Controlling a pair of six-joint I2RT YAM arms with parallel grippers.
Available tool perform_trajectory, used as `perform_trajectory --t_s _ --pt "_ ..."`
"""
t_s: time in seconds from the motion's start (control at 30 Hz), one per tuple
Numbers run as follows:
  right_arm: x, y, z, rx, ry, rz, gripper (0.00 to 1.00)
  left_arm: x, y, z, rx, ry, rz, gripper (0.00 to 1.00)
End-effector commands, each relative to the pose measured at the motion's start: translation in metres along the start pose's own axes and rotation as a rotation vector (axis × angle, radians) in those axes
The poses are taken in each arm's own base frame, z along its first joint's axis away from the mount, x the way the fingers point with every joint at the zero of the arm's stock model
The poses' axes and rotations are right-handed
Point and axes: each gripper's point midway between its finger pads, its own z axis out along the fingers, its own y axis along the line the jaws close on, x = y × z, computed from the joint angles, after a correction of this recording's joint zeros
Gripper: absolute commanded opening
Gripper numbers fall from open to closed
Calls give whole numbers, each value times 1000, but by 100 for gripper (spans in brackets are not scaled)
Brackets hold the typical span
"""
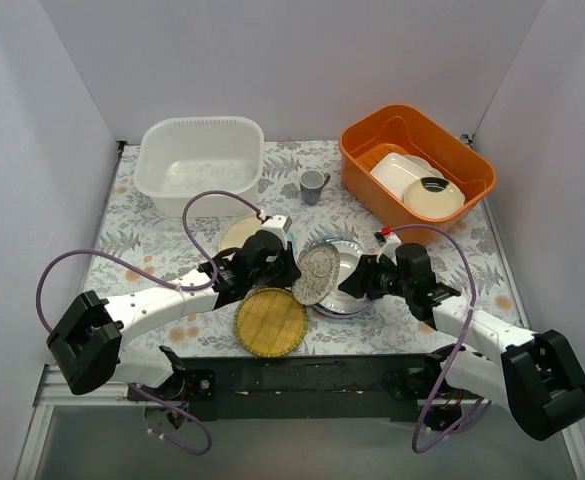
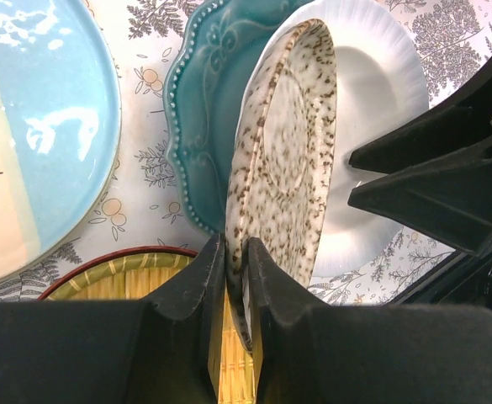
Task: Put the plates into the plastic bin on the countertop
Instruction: Pick up the plate at the center of the board.
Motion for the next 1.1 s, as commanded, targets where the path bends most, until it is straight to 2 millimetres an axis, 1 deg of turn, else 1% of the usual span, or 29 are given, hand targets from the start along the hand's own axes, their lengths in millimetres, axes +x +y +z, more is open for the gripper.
perform_trajectory --t_s 0.0,0.13,0.17,0.23,0.27,0.3,0.37,0.4,0.57,0.63,0.67,0.73,0.77,0.9,0.97,1.03,1.07 --pt "8 -15 4 63 36 13 57 16 37 -3 -146 51 49 11" --pt "2 -10 8 33 28 17 57 25 38 0 -134 72 36 8" --pt "2 -9 10 27 31 20 57 26 38 0 -131 74 31 4" --pt "-2 -5 12 11 25 22 57 28 36 2 -113 73 20 0" --pt "-3 -4 13 1 21 23 57 30 34 2 -102 78 17 0" --pt "-5 -1 13 -13 16 21 57 29 28 3 -72 76 14 0" --pt "-5 0 15 -20 17 26 57 32 26 4 -59 86 14 0" --pt "-8 2 16 -33 9 22 57 30 24 5 -47 79 13 0" --pt "-9 9 19 -89 -5 28 56 34 9 4 42 99 23 0" --pt "-12 13 20 -108 -17 23 56 33 6 4 61 95 25 0" --pt "-11 14 20 -120 -15 21 56 36 0 2 95 111 28 0" --pt "-13 16 21 -127 -18 23 54 34 -6 1 129 107 34 0" --pt "-15 18 21 -135 -23 18 53 37 -10 0 156 117 36 2" --pt "-20 24 20 -161 -34 4 48 35 -23 -2 228 116 43 8" --pt "-22 27 18 -171 -42 -5 47 36 -27 -2 248 124 46 12" --pt "-25 30 16 -180 -56 -16 46 36 -32 0 271 134 50 17" --pt "-26 31 15 -184 -61 -20 45 40 -31 3 270 152 52 19"
